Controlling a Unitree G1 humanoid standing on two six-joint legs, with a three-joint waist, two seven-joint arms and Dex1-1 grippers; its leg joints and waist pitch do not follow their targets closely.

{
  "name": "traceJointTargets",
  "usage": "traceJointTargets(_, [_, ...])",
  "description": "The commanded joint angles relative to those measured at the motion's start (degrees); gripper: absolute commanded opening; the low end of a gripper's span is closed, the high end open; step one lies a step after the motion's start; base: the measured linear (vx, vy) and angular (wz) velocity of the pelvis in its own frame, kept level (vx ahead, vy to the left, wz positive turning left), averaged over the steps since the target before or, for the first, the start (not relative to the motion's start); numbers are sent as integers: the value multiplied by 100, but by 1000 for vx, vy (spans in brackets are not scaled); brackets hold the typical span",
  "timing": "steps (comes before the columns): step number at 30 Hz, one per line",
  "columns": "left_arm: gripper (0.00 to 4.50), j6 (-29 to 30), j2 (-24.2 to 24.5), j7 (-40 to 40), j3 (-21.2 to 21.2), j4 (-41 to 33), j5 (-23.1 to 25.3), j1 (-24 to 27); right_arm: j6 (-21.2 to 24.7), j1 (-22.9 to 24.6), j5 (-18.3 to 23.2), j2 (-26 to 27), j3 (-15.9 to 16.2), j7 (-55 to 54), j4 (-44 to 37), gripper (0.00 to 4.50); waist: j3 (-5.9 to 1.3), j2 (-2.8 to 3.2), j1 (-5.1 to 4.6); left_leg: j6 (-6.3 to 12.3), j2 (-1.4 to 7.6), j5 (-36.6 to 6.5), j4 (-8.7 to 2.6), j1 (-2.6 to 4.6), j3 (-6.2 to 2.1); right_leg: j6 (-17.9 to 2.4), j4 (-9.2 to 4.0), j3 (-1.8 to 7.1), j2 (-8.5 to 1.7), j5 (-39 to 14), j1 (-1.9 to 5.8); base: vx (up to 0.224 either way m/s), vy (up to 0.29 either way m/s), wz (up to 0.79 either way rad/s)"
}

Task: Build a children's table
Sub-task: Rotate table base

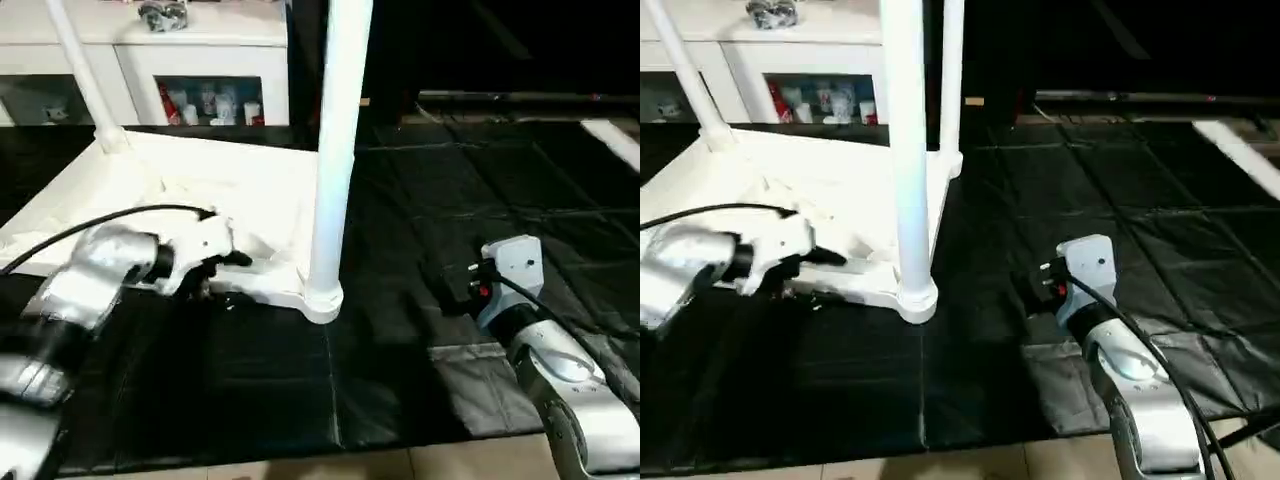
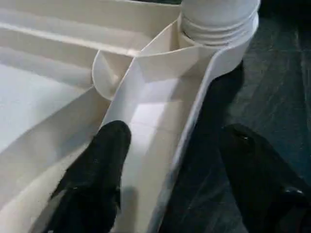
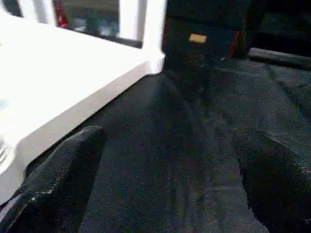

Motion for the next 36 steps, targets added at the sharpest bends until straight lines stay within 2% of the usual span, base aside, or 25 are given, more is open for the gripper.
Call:
traceJointTargets(1, [305,-181,-109,-226,-160,484,174,-258,-2,61,-31,16,24,-28,-148,450,-335,128,33,-66,378,-741,-494,37,-96,-1469,-393,317,-519,-213,276,0,0,0])
traceJointTargets(3, [282,-263,-160,-307,-227,688,221,-352,1,82,-24,26,19,-35,-157,450,-320,102,45,-69,386,-750,-511,22,-95,-1464,-391,320,-519,-228,288,0,0,0])
traceJointTargets(4, [278,-312,-215,-396,-325,893,296,-450,-8,93,-30,26,21,-35,-155,450,-325,141,52,-73,390,-772,-508,27,-100,-1473,-388,325,-537,-267,291,0,0,0])
traceJointTargets(5, [271,-319,-236,-420,-358,958,324,-483,-11,95,-34,26,23,-35,-154,450,-313,134,45,-62,383,-817,-510,36,-81,-1458,-423,326,-521,-347,268,0,0,0])
traceJointTargets(6, [271,-365,-274,-459,-384,1094,377,-543,-17,94,-40,24,28,-34,-151,450,-314,131,49,-72,397,-839,-515,29,-91,-1470,-414,329,-536,-390,286,0,0,0])
traceJointTargets(7, [251,-438,-350,-437,-412,1269,447,-630,-16,76,-42,28,31,-39,-145,450,-317,149,58,-78,403,-834,-513,34,-93,-1477,-412,330,-542,-389,282,0,0,0])
traceJointTargets(9, [237,-695,-536,-324,-419,1752,597,-862,-17,40,-45,38,32,-48,-142,450,-315,137,60,-66,404,-851,-512,41,-85,-1491,-427,329,-542,-400,280,0,0,0])
traceJointTargets(10, [237,-715,-549,-311,-418,1786,606,-879,-17,38,-46,39,32,-48,-142,450,-317,159,68,-74,400,-861,-508,44,-85,-1487,-442,328,-542,-413,287,0,0,0])
traceJointTargets(15, [201,-982,-664,-80,-479,2266,812,-1098,0,100,57,-36,111,170,-234,450,-320,147,83,-26,414,-758,-509,26,-97,-1525,-410,326,-555,-197,311,0,0,0])
traceJointTargets(17, [196,-1012,-668,-60,-505,2327,860,-1123,41,146,163,-121,173,375,-311,450,-321,150,90,8,428,-755,-507,25,-97,-1555,-400,329,-556,-81,316,0,0,0])
traceJointTargets(18, [192,-1071,-685,-41,-526,2448,916,-1170,194,261,435,-367,297,871,-511,450,-323,165,94,40,422,-744,-505,21,-97,-1573,-396,324,-555,-16,326,0,0,0])
traceJointTargets(19, [178,-1074,-687,-41,-526,2458,920,-1174,210,274,463,-396,310,925,-533,450,-323,153,104,98,439,-752,-500,27,-100,-1588,-394,327,-558,51,344,0,0,0])
traceJointTargets(20, [166,-1077,-738,-141,-475,2619,931,-1248,400,486,832,-952,402,1733,-849,450,-308,144,112,150,439,-775,-502,20,-96,-1597,-412,327,-556,28,348,0,0,0])
traceJointTargets(21, [158,-1048,-761,-206,-446,2680,920,-1281,468,565,966,-1183,408,2038,-953,450,-308,144,112,150,439,-775,-502,20,-96,-1597,-412,327,-556,28,348,0,0,0])
traceJointTargets(22, [153,-1031,-773,-237,-431,2708,914,-1296,497,600,1023,-1289,407,2172,-997,450,-317,144,164,247,467,-771,-481,39,-82,-1626,-414,344,-582,42,360,0,0,0])
traceJointTargets(23, [146,-964,-807,-314,-390,2790,903,-1338,549,670,1107,-1560,369,2461,-1074,450,-304,150,163,266,466,-799,-486,39,-71,-1645,-426,339,-576,-11,325,0,0,0])
traceJointTargets(24, [146,-914,-822,-335,-382,2822,909,-1354,570,675,1129,-1653,332,2550,-1075,450,-290,129,181,244,473,-912,-499,45,-70,-1646,-445,328,-582,-255,327,0,0,0])
traceJointTargets(25, [121,-914,-822,-335,-382,2822,909,-1354,570,675,1129,-1653,332,2550,-1075,450,-279,123,188,189,471,-991,-508,39,-71,-1632,-464,333,-593,-508,320,0,0,0])
traceJointTargets(28, [110,-594,-900,-272,-371,2916,940,-1395,597,569,1173,-1884,174,2766,-972,450,-274,106,197,117,476,-1044,-514,52,-72,-1588,-493,336,-595,-861,302,0,0,0])
traceJointTargets(30, [80,-479,-943,-263,-330,2937,909,-1407,596,517,1180,-1906,145,2773,-927,450,-279,101,199,119,474,-970,-515,40,-73,-1565,-494,334,-593,-822,302,0,0,0])
traceJointTargets(32, [68,-74,-1139,-142,-145,2951,748,-1427,631,413,1296,-2017,154,2782,-884,450,-289,70,211,166,468,-800,-500,41,-67,-1592,-477,323,-596,-673,304,0,0,0])
traceJointTargets(33, [64,-74,-1139,-142,-145,2951,748,-1427,631,413,1296,-2017,154,2782,-884,450,-293,72,208,182,465,-760,-496,40,-61,-1605,-471,322,-592,-626,305,0,0,0])
traceJointTargets(36, [50,480,-1341,91,52,2791,556,-1349,626,360,1224,-1994,169,2769,-844,450,-310,72,223,250,476,-627,-487,27,-58,-1693,-441,311,-599,-366,316,0,0,0])
